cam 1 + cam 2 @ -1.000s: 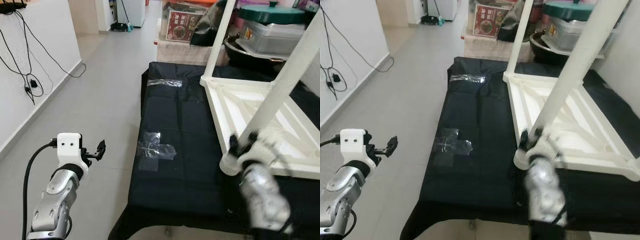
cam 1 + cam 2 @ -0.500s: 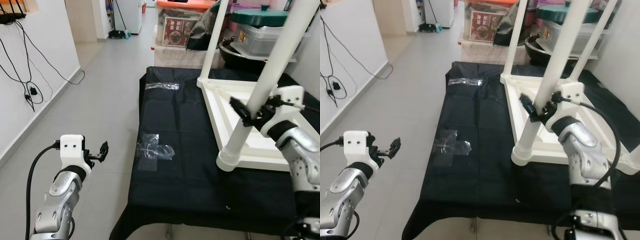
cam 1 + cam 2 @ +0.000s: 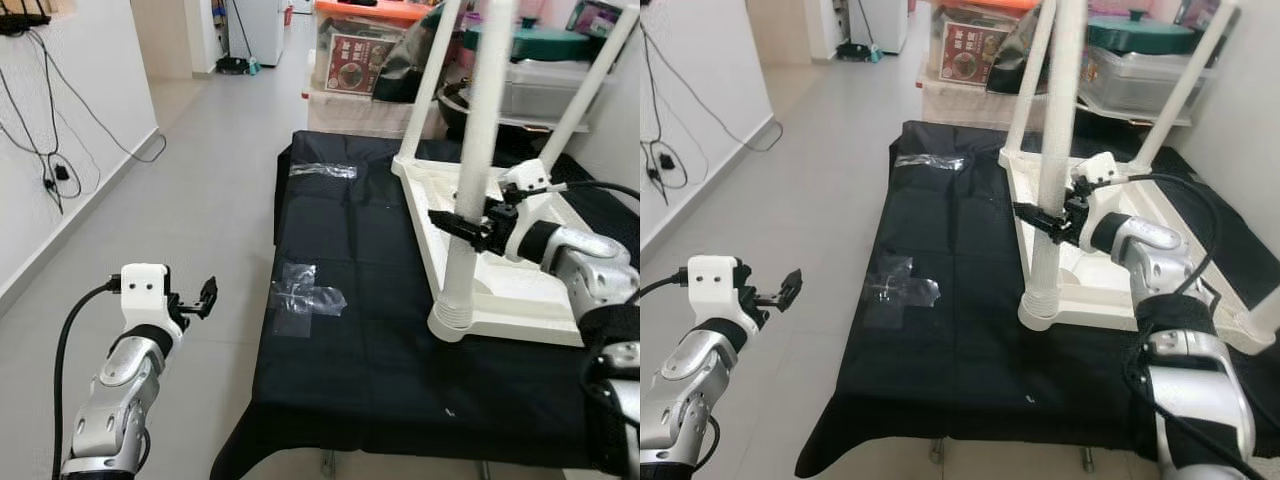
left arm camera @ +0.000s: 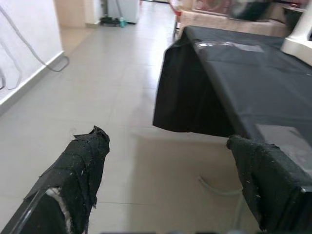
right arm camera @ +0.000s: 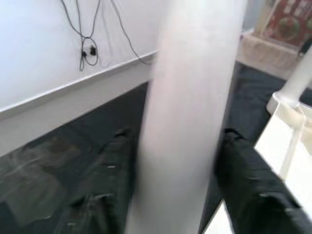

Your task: Building children table

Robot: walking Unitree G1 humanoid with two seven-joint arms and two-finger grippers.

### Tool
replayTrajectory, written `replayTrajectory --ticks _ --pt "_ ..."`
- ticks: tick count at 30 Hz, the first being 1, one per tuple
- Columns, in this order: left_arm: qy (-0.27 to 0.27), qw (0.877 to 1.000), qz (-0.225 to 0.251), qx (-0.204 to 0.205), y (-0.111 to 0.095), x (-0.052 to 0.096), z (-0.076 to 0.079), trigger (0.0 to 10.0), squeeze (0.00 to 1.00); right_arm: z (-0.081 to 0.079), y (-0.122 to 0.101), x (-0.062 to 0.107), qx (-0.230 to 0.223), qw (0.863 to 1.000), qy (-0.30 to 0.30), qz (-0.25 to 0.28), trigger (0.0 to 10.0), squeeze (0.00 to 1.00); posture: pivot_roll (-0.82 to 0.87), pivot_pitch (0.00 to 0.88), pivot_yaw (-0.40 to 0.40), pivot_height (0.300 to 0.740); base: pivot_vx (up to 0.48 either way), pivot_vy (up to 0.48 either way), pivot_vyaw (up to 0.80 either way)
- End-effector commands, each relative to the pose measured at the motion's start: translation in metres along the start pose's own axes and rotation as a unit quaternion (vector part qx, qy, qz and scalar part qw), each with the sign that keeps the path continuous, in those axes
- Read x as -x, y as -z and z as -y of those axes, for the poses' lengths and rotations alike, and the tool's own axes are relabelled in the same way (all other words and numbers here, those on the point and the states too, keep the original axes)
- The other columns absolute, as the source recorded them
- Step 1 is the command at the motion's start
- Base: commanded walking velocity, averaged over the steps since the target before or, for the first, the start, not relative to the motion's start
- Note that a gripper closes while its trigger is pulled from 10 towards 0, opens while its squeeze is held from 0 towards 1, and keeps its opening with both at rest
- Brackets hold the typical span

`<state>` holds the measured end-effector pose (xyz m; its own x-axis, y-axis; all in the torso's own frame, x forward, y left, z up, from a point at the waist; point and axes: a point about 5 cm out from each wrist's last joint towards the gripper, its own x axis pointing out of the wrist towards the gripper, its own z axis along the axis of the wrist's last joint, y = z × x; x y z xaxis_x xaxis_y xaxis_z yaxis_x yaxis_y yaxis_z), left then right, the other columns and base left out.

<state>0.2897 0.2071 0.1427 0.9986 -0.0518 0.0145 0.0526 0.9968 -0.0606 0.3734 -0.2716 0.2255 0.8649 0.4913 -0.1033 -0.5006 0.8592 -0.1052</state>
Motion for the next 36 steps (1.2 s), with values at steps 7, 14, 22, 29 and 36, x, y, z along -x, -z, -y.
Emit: replayTrajectory --ticks 7,14,22,29,36 --pt "-0.003 1.000 -0.014 -0.007 0.007 0.003 -0.003 10.0 0.00 0.014 0.017 0.015 -0.040 0.998 0.056 0.014 0.0 0.00 0.00 0.000 -0.109 0.740 0.000 0.000 0.00" --pt "0.005 1.000 -0.016 -0.015 0.006 -0.002 -0.004 10.0 0.00 0.006 0.042 0.020 -0.048 0.998 0.035 0.010 0.0 0.00 -0.02 0.000 -0.086 0.740 0.000 0.000 0.00" --pt "0.008 1.000 -0.016 -0.021 0.006 -0.001 -0.004 10.0 0.00 0.004 0.051 0.020 -0.068 0.988 0.121 0.069 0.0 0.00 -0.02 0.000 -0.084 0.740 0.000 0.000 0.00" --pt "0.008 1.000 -0.017 -0.023 0.007 -0.001 -0.005 10.0 0.00 -0.019 0.080 0.025 -0.094 0.977 0.160 0.102 0.0 0.00 -0.03 0.000 -0.067 0.740 0.000 0.000 0.00" --pt "0.011 1.000 -0.015 -0.025 0.004 -0.006 -0.005 10.0 0.00 -0.031 0.082 0.027 -0.082 0.972 0.176 0.129 0.0 0.00 -0.04 0.000 -0.054 0.740 0.000 0.000 0.00"
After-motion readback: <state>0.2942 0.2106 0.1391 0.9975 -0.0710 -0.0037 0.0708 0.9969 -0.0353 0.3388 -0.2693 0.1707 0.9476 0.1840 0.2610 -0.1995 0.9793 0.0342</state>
